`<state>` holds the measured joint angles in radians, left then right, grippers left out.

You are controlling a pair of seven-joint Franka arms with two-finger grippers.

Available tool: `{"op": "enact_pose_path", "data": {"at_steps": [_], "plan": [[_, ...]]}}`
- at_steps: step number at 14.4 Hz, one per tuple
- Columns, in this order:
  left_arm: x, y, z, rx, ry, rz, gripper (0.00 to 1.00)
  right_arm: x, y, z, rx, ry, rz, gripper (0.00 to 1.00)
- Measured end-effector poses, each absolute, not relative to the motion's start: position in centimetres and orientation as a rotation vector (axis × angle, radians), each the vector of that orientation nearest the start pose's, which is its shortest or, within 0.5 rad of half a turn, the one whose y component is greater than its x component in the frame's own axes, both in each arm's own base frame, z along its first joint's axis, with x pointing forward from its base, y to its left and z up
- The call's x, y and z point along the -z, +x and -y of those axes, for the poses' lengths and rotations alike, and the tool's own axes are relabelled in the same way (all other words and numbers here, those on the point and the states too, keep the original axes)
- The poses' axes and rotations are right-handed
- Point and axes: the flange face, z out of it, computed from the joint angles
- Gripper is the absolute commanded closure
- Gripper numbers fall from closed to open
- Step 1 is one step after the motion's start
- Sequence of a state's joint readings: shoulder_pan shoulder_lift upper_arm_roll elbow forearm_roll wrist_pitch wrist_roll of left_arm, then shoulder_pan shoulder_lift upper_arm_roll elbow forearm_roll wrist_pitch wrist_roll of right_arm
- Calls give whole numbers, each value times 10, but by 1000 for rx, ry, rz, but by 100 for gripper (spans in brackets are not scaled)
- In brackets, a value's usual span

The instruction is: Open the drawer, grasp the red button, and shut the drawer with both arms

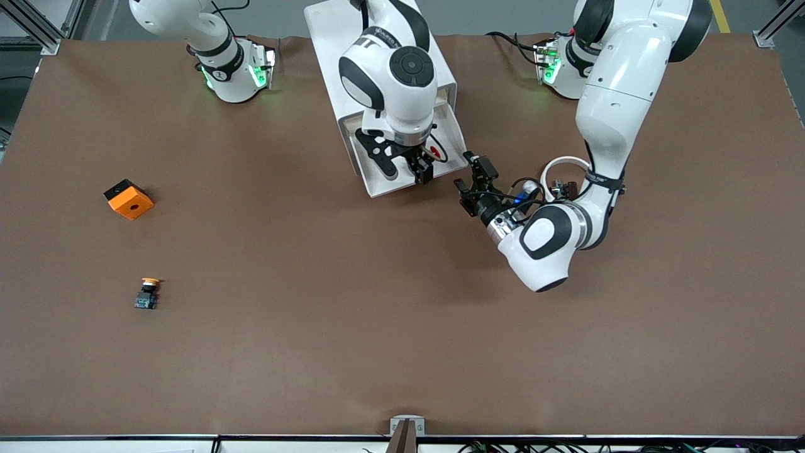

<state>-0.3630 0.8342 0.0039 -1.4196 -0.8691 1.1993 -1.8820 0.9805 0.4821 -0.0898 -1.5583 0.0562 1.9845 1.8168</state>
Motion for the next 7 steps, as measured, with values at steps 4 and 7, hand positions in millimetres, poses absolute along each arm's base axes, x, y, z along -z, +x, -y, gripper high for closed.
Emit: {"op": "enact_pose_path", "data": {"at_steps": [4, 7], "plan": [[-228, 559, 291, 1906, 2248, -1901, 0, -355, 421, -538, -33, -2860, -1434, 0], [-247, 579, 273, 1714, 2412, -1658, 0, -345, 424, -544, -30, -2866, -1427, 0]]}}
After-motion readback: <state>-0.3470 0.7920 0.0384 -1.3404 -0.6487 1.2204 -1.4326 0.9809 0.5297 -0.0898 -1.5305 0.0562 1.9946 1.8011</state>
